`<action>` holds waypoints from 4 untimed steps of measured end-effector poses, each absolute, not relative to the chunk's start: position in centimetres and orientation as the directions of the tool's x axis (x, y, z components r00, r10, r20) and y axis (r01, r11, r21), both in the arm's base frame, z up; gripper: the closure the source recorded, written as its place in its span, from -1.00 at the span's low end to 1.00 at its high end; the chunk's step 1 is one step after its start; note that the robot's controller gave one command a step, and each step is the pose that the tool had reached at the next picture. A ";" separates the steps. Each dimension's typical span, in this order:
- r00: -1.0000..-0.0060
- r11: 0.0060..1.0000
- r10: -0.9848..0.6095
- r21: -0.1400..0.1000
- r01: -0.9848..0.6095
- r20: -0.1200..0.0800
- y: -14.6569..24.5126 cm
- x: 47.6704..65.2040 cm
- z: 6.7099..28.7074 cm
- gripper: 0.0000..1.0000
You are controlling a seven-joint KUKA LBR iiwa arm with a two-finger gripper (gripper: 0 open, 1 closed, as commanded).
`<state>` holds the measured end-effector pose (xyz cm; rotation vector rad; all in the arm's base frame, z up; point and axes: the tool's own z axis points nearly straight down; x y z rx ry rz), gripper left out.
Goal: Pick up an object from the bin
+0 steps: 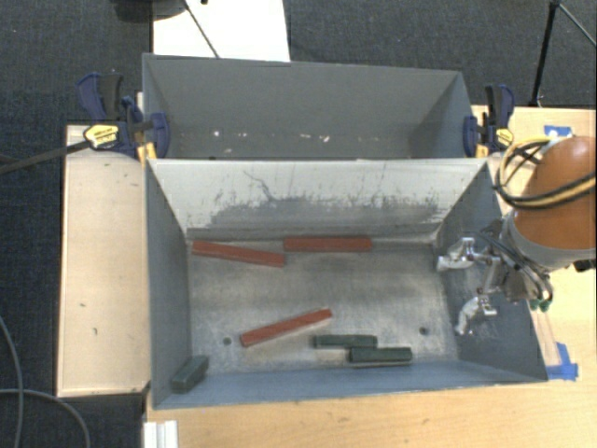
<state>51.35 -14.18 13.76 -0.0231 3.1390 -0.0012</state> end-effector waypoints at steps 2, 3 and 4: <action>-0.999 0.999 -0.047 -0.001 -0.047 0.000 -9.4 51.0 14.1 -1.00; -0.998 0.998 -0.061 0.001 -0.061 -0.007 -7.2 49.7 9.0 -1.00; -0.997 0.997 -0.072 -0.006 -0.072 -0.002 -6.6 49.4 7.9 -1.00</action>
Offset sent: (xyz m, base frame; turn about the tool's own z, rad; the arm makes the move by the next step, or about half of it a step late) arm -0.0059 0.0967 0.0072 -0.0857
